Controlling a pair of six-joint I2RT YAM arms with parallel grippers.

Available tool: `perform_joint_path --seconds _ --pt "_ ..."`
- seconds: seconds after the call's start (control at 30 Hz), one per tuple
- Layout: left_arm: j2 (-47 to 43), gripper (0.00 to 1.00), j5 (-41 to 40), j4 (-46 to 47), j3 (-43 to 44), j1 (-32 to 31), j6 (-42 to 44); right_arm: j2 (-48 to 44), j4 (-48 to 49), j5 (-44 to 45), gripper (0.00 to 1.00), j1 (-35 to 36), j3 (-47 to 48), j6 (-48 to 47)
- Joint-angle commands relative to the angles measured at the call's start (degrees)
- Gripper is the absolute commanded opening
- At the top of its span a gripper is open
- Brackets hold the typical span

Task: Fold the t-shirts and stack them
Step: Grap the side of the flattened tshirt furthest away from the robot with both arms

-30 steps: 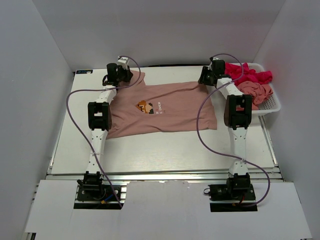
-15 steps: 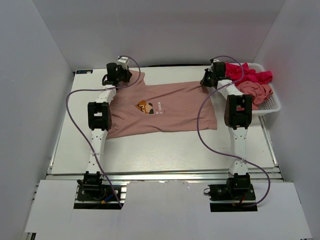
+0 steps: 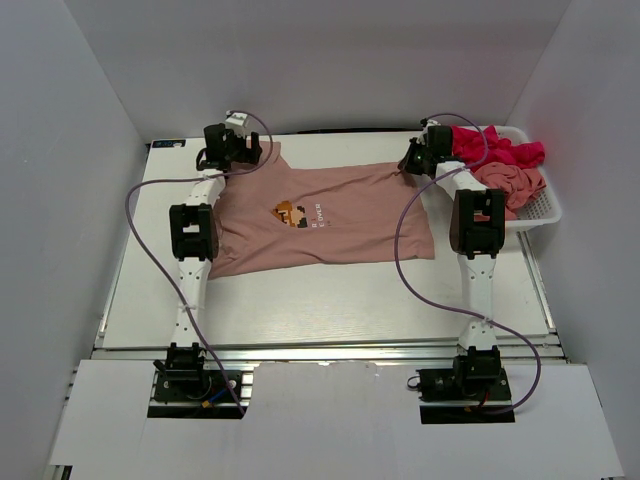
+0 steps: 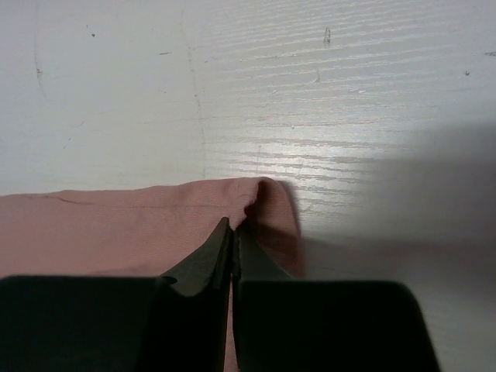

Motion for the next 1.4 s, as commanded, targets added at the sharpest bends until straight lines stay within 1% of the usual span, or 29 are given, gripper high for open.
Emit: perform_joint_path --seconds 0.0,0.13,0.33,0.37,0.4,0.43,0.53,0.57,0.6,0.67,0.77,0.83,0.87,0.9,0.93,0.97,1.03,1.13,1.37 --pt "-4.9 0.98 -2.1 -0.8 1.5 0.6 1.5 -2.8 -0.1 -1.3 0.0 0.0 -0.9 0.4" --pt "-4.8 0.98 -1.5 -0.8 2.0 0.6 1.5 -2.7 -0.2 -1.7 0.0 0.0 -0.7 0.4" --pt "-3.6 0.98 -1.4 3.4 2.7 0.6 1.8 -2.7 -0.4 -1.7 0.0 0.5 -0.4 0.1" --pt "-3.2 0.95 -1.1 4.2 3.1 0.6 1.7 -2.8 -0.4 -1.5 0.0 0.5 -0.4 -0.1" --pt "-2.4 0.87 -1.1 4.8 3.4 0.6 1.1 -2.8 -0.5 -1.4 0.0 0.5 -0.3 -0.1" --pt "-2.0 0.74 -0.7 5.1 4.0 0.6 0.1 -2.8 -0.5 -1.3 0.0 0.5 -0.4 -0.2" --pt "-0.8 0.54 -0.5 5.9 4.5 0.6 -0.5 -2.8 -0.7 -0.9 0.0 0.7 -0.4 -0.4" --pt "-0.5 0.45 -0.5 6.2 4.6 0.6 -0.5 -2.9 -0.7 -0.9 0.0 0.7 -0.3 -0.4" --pt "-0.2 0.41 -0.7 6.2 4.6 0.6 -0.5 -2.8 -0.7 -0.9 0.0 0.8 -0.3 -0.4" --pt "0.5 0.36 -0.7 5.8 4.6 0.6 -0.1 -3.1 -0.9 -1.1 0.0 0.7 -0.2 -0.4" --pt "1.1 0.36 -0.8 5.4 4.6 0.6 0.1 -3.3 -1.2 -1.2 0.0 0.8 -0.1 -0.4" --pt "1.3 0.4 -1.2 5.1 4.6 0.6 0.4 -3.4 -1.4 -1.1 0.0 0.8 0.3 -0.4" --pt "1.3 0.43 -1.6 5.0 4.6 0.6 0.7 -3.5 -1.5 -1.1 0.0 0.8 0.3 -0.4" --pt "1.3 0.52 -2.0 5.0 4.6 0.6 1.0 -3.5 -1.5 -1.0 0.0 0.9 0.3 -0.4" --pt "1.3 0.56 -2.4 5.0 4.6 0.6 1.7 -3.5 -1.3 -1.0 0.0 0.9 0.3 -0.4" --pt "1.3 0.6 -2.8 5.2 4.5 0.6 2.2 -3.3 -1.5 -1.0 0.0 1.0 0.4 -0.4" --pt "1.4 0.63 -3.5 5.0 4.1 0.6 3.5 -3.2 -1.6 -1.1 0.0 1.0 0.6 -0.3" --pt "1.8 0.65 -4.7 4.3 3.5 0.6 4.6 -3.2 -1.8 -0.6 0.0 1.2 0.7 -0.4" --pt "2.8 0.64 -6.0 3.3 2.6 0.6 6.3 -3.0 -1.8 0.0 0.0 1.1 1.0 -0.8"
